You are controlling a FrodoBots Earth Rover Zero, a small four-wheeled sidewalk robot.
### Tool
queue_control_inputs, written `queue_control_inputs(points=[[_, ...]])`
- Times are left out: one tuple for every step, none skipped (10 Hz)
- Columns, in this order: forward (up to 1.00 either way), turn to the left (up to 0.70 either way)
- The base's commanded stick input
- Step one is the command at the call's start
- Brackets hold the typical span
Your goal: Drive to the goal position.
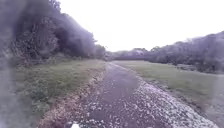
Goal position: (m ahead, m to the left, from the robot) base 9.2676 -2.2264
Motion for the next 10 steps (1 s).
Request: queue_control_inputs(points=[[0.7, 0.0], [0.7, 0.0], [0.7, 0.0], [0.7, 0.0], [0.7, 0.0], [0.7, 0.0], [0.7, 0.0], [0.7, 0.0], [0.7, 0.0], [0.7, 0.0]])
